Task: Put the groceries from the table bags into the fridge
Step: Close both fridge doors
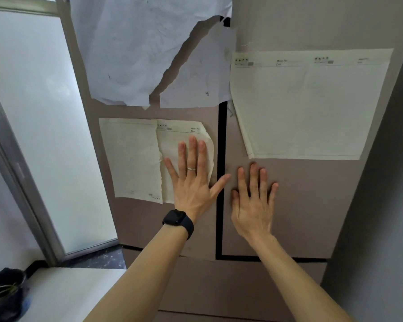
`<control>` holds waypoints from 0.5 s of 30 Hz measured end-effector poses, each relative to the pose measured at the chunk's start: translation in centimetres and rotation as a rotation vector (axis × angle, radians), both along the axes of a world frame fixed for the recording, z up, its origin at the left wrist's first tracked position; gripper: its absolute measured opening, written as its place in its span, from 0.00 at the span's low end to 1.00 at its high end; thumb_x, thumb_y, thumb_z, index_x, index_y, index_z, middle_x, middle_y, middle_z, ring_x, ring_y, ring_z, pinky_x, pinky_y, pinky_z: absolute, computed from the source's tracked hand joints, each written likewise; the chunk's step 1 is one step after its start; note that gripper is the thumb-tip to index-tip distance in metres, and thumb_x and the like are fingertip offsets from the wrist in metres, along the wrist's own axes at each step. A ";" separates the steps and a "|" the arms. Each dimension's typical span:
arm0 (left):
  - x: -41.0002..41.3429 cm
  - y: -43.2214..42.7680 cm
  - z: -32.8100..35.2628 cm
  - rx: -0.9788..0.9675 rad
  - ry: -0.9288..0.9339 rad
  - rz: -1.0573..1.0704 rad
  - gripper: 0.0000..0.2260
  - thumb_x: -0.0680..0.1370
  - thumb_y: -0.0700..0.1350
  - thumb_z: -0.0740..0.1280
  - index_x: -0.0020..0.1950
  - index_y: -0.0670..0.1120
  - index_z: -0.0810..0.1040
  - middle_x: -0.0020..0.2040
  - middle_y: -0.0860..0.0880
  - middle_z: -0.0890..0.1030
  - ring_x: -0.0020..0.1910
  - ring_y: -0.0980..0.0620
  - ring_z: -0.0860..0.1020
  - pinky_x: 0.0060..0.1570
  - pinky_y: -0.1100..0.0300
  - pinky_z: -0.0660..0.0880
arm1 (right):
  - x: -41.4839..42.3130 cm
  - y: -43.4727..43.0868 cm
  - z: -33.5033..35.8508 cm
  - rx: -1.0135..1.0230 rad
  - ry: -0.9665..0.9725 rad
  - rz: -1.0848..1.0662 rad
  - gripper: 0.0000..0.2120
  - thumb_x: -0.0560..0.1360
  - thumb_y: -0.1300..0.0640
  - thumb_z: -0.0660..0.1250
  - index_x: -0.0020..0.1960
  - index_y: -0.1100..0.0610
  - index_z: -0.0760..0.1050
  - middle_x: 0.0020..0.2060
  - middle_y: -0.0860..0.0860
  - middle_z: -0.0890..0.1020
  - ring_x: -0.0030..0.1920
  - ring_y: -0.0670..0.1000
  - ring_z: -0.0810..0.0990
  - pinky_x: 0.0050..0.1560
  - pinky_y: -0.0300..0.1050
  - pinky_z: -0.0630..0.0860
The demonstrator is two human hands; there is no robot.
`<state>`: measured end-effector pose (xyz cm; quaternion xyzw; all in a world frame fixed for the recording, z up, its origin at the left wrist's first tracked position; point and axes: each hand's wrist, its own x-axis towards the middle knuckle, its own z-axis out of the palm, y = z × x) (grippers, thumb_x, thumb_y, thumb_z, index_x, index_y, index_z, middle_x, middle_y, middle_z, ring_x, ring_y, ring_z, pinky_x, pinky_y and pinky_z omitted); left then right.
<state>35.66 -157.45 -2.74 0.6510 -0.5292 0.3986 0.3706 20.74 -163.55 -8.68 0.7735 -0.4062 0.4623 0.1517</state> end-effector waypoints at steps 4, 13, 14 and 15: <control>-0.1 -1.0 0.1 -0.003 -0.004 0.034 0.47 0.77 0.75 0.53 0.81 0.48 0.33 0.80 0.49 0.31 0.80 0.46 0.37 0.73 0.28 0.45 | 0.7 -0.6 0.1 0.009 -0.018 -0.011 0.31 0.83 0.47 0.52 0.82 0.49 0.44 0.81 0.50 0.41 0.80 0.55 0.41 0.77 0.63 0.37; 0.2 -2.9 0.3 0.013 -0.012 0.074 0.47 0.76 0.76 0.51 0.81 0.47 0.36 0.80 0.50 0.30 0.79 0.46 0.36 0.73 0.28 0.45 | 0.6 -1.5 -0.1 -0.007 -0.002 0.011 0.32 0.83 0.47 0.53 0.81 0.49 0.42 0.80 0.51 0.39 0.80 0.54 0.39 0.77 0.62 0.36; 0.4 -3.2 0.1 0.007 -0.010 0.078 0.47 0.76 0.76 0.51 0.81 0.47 0.38 0.80 0.50 0.30 0.80 0.46 0.36 0.73 0.28 0.45 | 0.6 -1.6 -0.2 -0.011 0.006 0.018 0.32 0.83 0.46 0.52 0.81 0.48 0.41 0.80 0.50 0.39 0.80 0.54 0.39 0.77 0.62 0.36; 0.5 -3.5 0.0 0.000 -0.011 0.083 0.46 0.76 0.76 0.51 0.81 0.47 0.38 0.80 0.50 0.30 0.80 0.46 0.36 0.73 0.28 0.45 | 0.6 -1.9 -0.3 -0.022 0.015 0.014 0.31 0.83 0.46 0.51 0.81 0.48 0.41 0.80 0.50 0.38 0.80 0.54 0.39 0.77 0.62 0.36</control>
